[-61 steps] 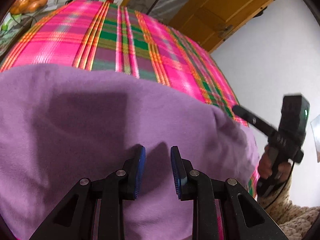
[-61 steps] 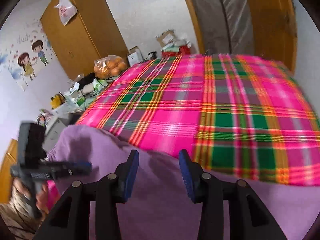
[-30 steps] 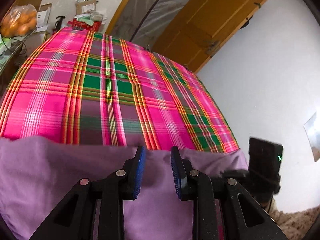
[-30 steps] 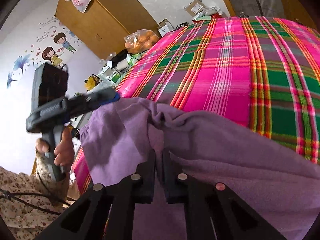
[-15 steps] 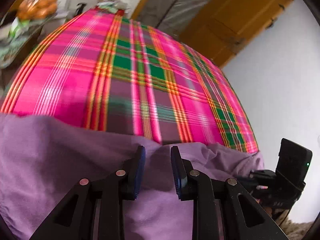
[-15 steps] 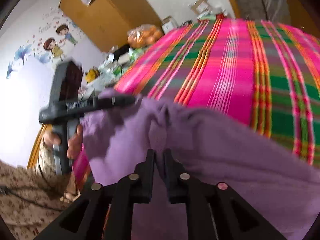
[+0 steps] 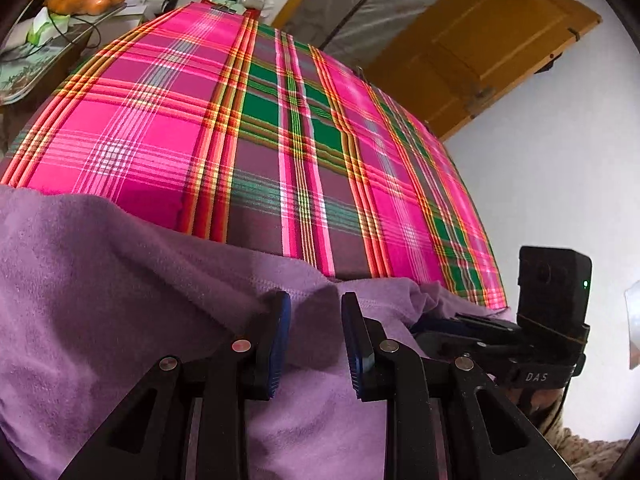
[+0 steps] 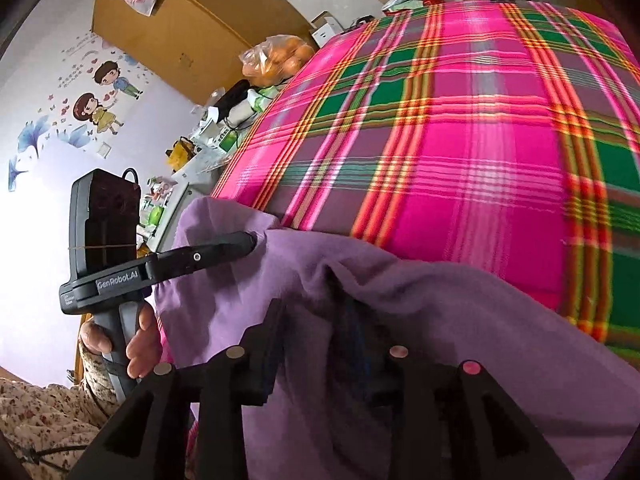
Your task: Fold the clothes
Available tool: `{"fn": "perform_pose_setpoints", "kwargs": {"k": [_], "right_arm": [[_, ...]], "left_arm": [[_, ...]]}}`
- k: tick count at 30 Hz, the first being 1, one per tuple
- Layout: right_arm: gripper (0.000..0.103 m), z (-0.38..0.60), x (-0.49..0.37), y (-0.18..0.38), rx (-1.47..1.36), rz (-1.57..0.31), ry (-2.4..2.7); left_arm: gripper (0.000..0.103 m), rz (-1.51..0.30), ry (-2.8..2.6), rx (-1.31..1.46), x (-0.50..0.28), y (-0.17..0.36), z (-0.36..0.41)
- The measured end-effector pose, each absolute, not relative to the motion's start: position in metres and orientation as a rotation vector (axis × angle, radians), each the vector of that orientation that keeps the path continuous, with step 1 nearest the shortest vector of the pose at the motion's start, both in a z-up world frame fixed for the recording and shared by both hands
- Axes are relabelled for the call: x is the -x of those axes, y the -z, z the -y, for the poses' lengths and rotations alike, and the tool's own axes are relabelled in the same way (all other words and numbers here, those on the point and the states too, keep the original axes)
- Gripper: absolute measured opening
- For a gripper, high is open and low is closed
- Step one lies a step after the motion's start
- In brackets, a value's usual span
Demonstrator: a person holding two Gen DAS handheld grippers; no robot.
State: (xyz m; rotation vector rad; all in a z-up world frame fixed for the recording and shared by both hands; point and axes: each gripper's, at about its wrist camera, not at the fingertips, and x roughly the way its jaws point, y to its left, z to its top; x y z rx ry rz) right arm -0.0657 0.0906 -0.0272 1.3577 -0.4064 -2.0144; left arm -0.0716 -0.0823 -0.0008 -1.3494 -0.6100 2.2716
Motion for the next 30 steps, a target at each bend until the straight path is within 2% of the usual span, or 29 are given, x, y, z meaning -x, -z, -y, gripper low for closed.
{"fn": "perform_pose_setpoints", "kwargs": {"k": [5,8,10,22,26,30], "right_arm": [[0.032,-0.078,0.068,0.025,-1.333,0.369,2.023],[0.016,-0.072,0.063,0.018,-1.298,0.317,2.030],[0.011,-0.073,0.061,0.010,-1.264,0.305,2.043],[0.006,-0.076,0.088,-0.018,-1.175,0.261,2.157],[0.006,-0.078,0.107,-0.014,-1.210,0.220,2.172],[0.006,-0.083,0.127,0.004,-1.286,0.275,2.132]], "left_arm": [[0.027,0.601,-2.269,1.347,0.070,0.000,0.082],[0.027,0.574,-2.273,1.343,0.070,-0.002,0.080],[0.027,0.551,-2.277,1.343,0.071,-0.003,0.078],[0.027,0.507,-2.323,1.276,0.078,-0.019,0.069],[0.027,0.489,-2.332,1.273,0.083,-0.020,0.065],[0.027,0.471,-2.342,1.270,0.087,-0.021,0.061]]}}
